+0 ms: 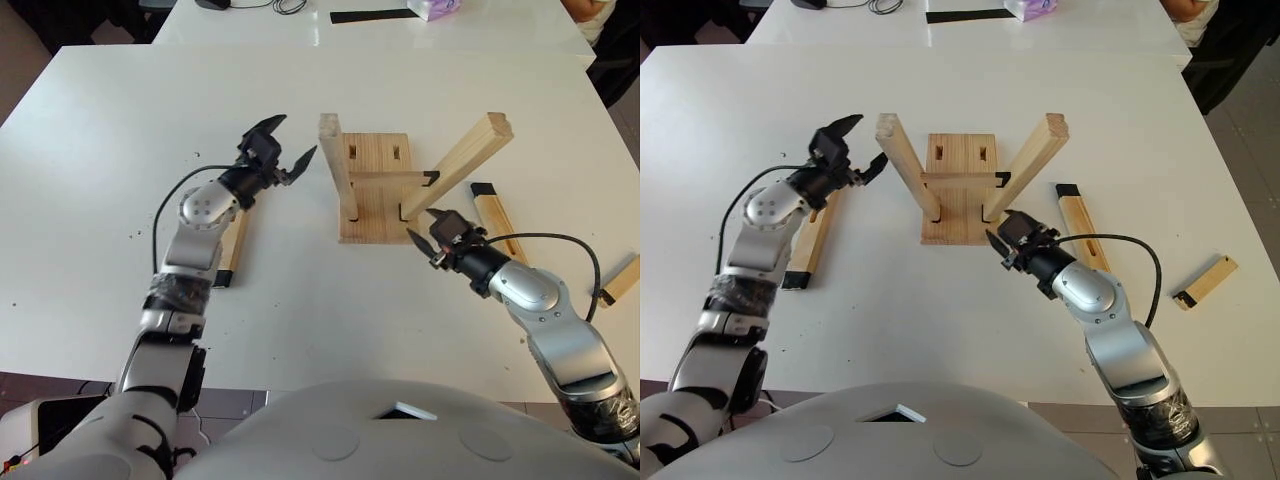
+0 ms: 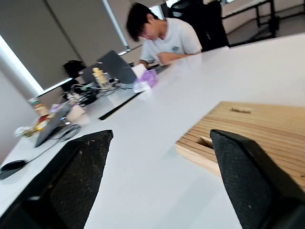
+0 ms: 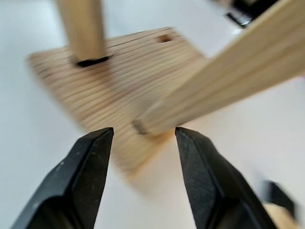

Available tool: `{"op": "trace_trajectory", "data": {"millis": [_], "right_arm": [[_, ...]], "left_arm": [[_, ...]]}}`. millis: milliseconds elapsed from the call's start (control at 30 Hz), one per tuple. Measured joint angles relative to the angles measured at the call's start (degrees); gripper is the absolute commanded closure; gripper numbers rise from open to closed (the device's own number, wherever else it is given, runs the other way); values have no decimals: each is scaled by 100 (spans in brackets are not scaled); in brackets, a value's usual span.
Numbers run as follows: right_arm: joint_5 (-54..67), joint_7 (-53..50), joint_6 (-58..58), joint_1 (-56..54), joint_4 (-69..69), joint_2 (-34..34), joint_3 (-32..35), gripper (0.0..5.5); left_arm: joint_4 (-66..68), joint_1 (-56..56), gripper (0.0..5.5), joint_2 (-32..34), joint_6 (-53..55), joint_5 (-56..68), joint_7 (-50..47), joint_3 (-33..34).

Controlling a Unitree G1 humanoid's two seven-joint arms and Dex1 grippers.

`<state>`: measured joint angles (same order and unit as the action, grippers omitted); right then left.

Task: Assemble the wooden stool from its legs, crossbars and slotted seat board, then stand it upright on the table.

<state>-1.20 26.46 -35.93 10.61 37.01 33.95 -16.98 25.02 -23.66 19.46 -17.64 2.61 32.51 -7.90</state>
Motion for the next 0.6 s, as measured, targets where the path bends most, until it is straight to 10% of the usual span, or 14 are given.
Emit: {"op": "trace_trajectory", "data": {"millis": [600], "right_arm": [[-237,-3,473,-464,-1433,-72,108,309]], "left_arm": [[-3185,2007,170,-214,517,78,777,-1388]]}}
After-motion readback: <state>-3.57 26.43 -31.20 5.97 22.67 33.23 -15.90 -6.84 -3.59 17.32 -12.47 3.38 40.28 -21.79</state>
